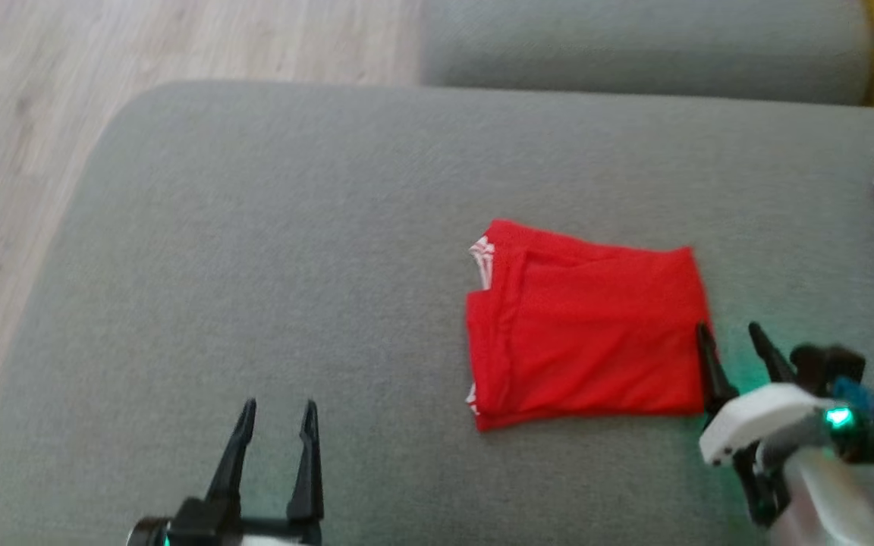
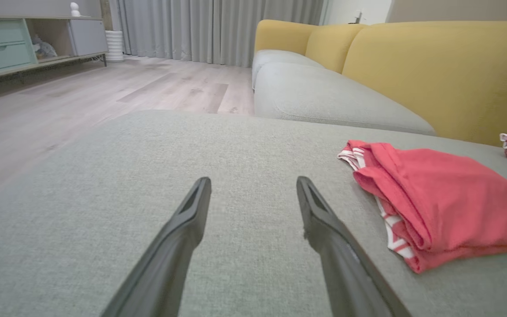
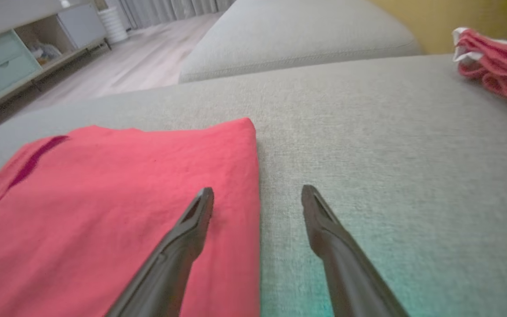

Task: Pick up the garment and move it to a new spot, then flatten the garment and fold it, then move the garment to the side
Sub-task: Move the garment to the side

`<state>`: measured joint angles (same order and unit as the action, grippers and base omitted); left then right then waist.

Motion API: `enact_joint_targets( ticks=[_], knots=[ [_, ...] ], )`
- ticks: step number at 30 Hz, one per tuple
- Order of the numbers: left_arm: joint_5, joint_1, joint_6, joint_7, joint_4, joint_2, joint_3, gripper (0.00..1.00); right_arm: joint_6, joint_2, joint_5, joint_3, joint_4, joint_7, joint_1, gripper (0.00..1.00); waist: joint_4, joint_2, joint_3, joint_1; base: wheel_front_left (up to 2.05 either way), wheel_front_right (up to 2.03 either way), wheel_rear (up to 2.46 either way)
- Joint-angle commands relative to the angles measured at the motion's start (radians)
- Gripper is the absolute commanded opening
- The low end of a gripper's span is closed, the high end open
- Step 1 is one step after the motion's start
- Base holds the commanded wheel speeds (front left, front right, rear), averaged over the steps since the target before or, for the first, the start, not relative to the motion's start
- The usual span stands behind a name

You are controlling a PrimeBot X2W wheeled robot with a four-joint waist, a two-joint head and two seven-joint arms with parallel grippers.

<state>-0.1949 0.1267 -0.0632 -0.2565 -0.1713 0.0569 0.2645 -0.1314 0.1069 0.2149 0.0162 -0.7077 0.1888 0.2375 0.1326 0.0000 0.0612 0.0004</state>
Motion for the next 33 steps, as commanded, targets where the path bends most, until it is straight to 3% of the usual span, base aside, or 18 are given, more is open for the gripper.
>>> enact_joint_targets(
  ticks=[1,4,5,6,10,18,28,29,30,33],
  knots=[
    [-0.006,-0.047,-0.01,-0.005,0.028,-0.006,-0.022,1.0,0.001,0.012,-0.011,0.02,0.013,0.003,0.025,1.0,0.023,0.0,0.023,-0.0004,0.0,0.0,0.0],
    [-0.014,-0.068,-0.009,-0.005,0.023,-0.007,-0.006,1.0,0.001,0.022,-0.03,0.027,-0.084,-0.006,0.085,1.0,0.047,0.0,0.04,-0.0004,0.0,0.0,0.0],
    [-0.016,-0.075,-0.009,-0.005,0.021,-0.007,-0.003,1.0,0.001,0.022,-0.031,0.036,-0.116,-0.014,0.098,0.6,0.053,0.0,0.044,-0.0004,0.0,0.0,0.0],
    [-0.018,-0.087,-0.01,-0.005,0.018,-0.007,0.001,1.0,0.001,0.023,-0.029,0.063,-0.164,-0.023,0.12,0.0,0.063,0.0,0.054,-0.0004,0.0,0.0,0.0],
    [-0.023,-0.104,-0.019,-0.005,0.029,-0.007,-0.004,1.0,0.001,0.065,-0.043,0.061,-0.191,0.029,0.181,0.0,0.059,0.0,0.076,-0.0004,0.0,0.0,0.0],
    [-0.023,-0.137,-0.021,-0.005,0.048,-0.007,0.004,1.0,0.001,0.238,-0.188,-0.006,-0.193,0.053,0.356,0.0,0.0,0.0,0.154,-0.0004,0.0,0.0,0.0],
    [-0.013,-0.214,-0.019,-0.005,0.063,-0.007,0.0,1.0,0.001,0.479,-0.317,-0.228,-0.154,0.004,0.471,0.0,-0.071,0.0,0.256,-0.0004,0.0,0.0,0.0],
    [-0.011,-0.223,-0.018,-0.005,0.063,-0.007,-0.004,1.0,0.001,0.489,-0.331,-0.257,-0.147,-0.001,0.475,0.21,-0.074,0.0,0.26,-0.0004,0.0,0.0,0.0],
    [-0.008,-0.232,-0.016,-0.005,0.064,-0.007,-0.008,1.0,0.001,0.496,-0.345,-0.283,-0.138,0.003,0.476,1.0,-0.077,0.0,0.261,-0.0004,0.0,0.0,0.0],
    [-0.007,-0.249,-0.013,-0.005,0.074,-0.007,-0.025,1.0,0.001,0.471,-0.389,-0.327,-0.103,0.021,0.461,1.0,-0.081,0.0,0.244,-0.0004,0.0,0.0,0.0]
  ],
)
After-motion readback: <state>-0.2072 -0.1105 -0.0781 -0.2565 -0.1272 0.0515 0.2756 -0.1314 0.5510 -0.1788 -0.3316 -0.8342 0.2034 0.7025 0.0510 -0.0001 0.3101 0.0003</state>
